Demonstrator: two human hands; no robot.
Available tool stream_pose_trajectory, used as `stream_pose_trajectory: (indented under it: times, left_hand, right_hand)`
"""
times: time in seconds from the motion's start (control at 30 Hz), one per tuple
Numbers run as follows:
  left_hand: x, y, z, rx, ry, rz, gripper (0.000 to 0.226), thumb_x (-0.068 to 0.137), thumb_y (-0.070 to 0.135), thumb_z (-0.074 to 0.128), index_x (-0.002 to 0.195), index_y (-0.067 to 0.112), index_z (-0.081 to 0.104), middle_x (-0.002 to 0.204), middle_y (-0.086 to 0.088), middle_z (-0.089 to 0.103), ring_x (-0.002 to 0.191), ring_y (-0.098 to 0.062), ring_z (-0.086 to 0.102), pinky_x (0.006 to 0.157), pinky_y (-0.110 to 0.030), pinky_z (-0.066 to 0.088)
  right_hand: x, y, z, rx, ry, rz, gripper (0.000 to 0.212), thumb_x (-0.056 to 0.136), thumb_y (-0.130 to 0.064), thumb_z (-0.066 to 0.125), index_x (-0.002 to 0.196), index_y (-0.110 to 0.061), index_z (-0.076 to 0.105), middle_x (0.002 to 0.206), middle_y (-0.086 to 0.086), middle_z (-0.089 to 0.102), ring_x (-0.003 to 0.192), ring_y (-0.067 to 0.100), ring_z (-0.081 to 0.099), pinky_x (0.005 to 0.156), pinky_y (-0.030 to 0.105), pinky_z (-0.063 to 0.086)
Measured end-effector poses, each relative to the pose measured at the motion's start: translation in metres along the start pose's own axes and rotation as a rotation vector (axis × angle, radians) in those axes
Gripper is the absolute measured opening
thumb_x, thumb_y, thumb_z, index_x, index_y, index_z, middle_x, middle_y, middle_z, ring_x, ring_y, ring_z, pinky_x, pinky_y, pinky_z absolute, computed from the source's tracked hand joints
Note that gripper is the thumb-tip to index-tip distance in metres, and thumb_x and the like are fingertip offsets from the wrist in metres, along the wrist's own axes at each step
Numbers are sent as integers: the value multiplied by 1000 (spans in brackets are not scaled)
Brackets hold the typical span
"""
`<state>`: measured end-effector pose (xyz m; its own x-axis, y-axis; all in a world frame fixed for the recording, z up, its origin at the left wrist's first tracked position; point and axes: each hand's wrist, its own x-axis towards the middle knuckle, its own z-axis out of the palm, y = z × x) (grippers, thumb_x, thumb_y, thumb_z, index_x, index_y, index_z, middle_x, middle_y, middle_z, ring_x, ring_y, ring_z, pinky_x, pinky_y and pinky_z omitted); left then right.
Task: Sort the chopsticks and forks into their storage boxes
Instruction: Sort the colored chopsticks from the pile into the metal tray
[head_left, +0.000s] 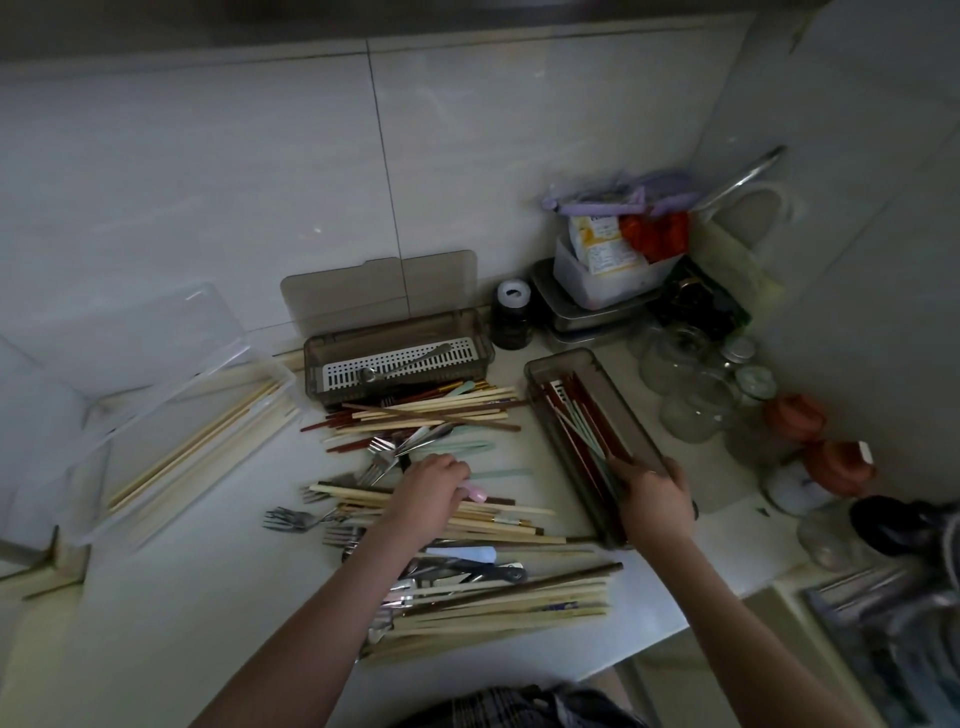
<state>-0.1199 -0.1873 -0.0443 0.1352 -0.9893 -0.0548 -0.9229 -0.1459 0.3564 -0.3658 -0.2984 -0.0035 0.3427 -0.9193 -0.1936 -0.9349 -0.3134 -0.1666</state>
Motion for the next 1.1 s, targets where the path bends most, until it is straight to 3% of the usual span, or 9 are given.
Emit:
stream_pose_trajectory:
  times: [0.17,0.23,0.37,0.43,0.5,0.57,0.7,0.83,1.1]
  left_hand:
    - [1,2,-5,-34,-11,-35,15,92,25,52,105,19,57,105,4,58,94,-12,50,75,-24,40]
    - [1,2,-5,-39,-16,-21,16,91,28,53,103,20,59,104,5,59,94,-9,49,76,-23,41]
    - [0,-4,1,-62,-53,49,24,94,25,49,107,19,68,109,2,63,101,-13,55,90,-34,47]
    - [-1,-5,6,-19,-78,48,28,95,28,46,114,22,65,125,-2,59,116,-18,52,100,-37,42]
    - [-5,-3,9,38,-122,16,34,95,30,44,127,23,55,142,-1,44,130,-20,39,109,-38,32]
    - [-8,0,11,72,-152,-9,41,95,26,43,136,21,45,148,1,34,136,-19,30,112,-39,24]
    - [-15,4,10,79,-140,-22,44,96,22,39,139,23,38,151,5,26,139,-15,21,114,-39,17]
    - [-18,4,14,61,-143,-20,42,98,25,36,140,24,37,152,5,26,140,-15,19,114,-40,15]
    - [-23,1,15,31,-134,-45,35,99,30,35,132,29,48,153,7,24,142,-13,16,115,-39,14]
  right_hand:
    - [0,-12,-4,70,57,-41,56,93,-1,39,142,-27,39,147,0,41,137,21,32,118,40,3]
    - [2,-22,-2,129,162,-95,56,89,0,44,139,-24,43,143,2,46,133,20,39,118,43,6]
    - [2,-55,10,139,287,-446,51,77,-1,68,123,-20,58,123,2,62,114,21,59,107,40,26]
    - [3,-76,17,159,203,-570,64,74,9,64,131,-18,53,133,3,56,123,22,52,107,34,26]
    - [6,-95,30,130,58,-624,73,81,12,53,145,-17,33,152,3,32,140,20,30,113,28,14]
    - [8,-109,44,44,-81,-633,65,89,3,46,148,-14,25,156,4,23,143,18,21,116,31,14]
    - [11,-119,59,27,-127,-553,35,93,-14,47,128,-13,49,132,7,53,123,23,49,100,34,37]
    - [14,-116,50,-43,-142,-532,23,89,-14,49,110,-15,59,111,5,60,107,23,54,90,32,39]
    - [7,-100,43,-154,-103,-519,36,90,-8,48,126,-9,42,131,13,45,123,30,39,101,40,38]
